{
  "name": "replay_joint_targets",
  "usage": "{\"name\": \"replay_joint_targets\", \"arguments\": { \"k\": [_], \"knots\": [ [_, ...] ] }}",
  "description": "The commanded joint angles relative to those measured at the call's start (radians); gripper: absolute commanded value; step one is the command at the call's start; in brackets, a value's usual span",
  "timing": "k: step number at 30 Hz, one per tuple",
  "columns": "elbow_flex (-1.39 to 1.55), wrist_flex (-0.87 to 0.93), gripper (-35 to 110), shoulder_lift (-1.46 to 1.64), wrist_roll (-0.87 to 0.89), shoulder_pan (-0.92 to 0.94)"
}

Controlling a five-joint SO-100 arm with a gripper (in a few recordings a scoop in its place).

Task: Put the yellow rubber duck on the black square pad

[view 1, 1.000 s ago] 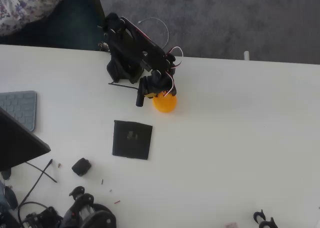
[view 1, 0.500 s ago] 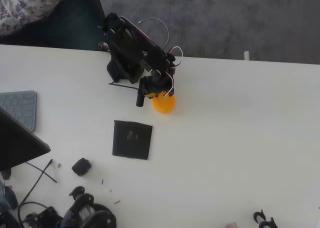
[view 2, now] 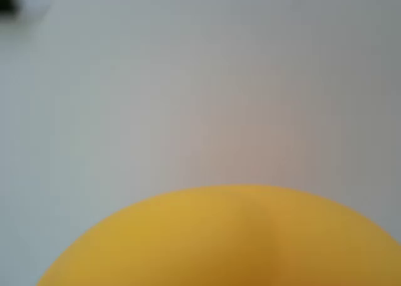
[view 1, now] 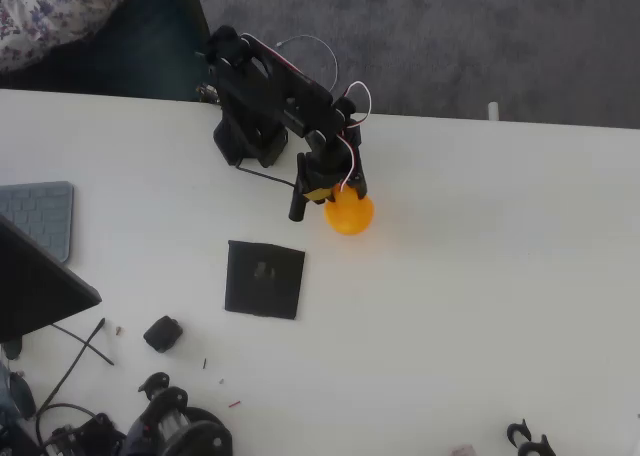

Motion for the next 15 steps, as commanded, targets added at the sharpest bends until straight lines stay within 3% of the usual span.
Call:
{"name": "replay_joint_targets", "arguments": {
  "k": [1, 6, 15],
  "knots": [
    [-0.149, 0.006, 6, 0.021, -0.015, 0.009],
    [-0.216, 0.006, 6, 0.017, -0.025, 0.087],
    [-0.368, 0.006, 6, 0.020, -0.049, 0.465]
  ]
}}
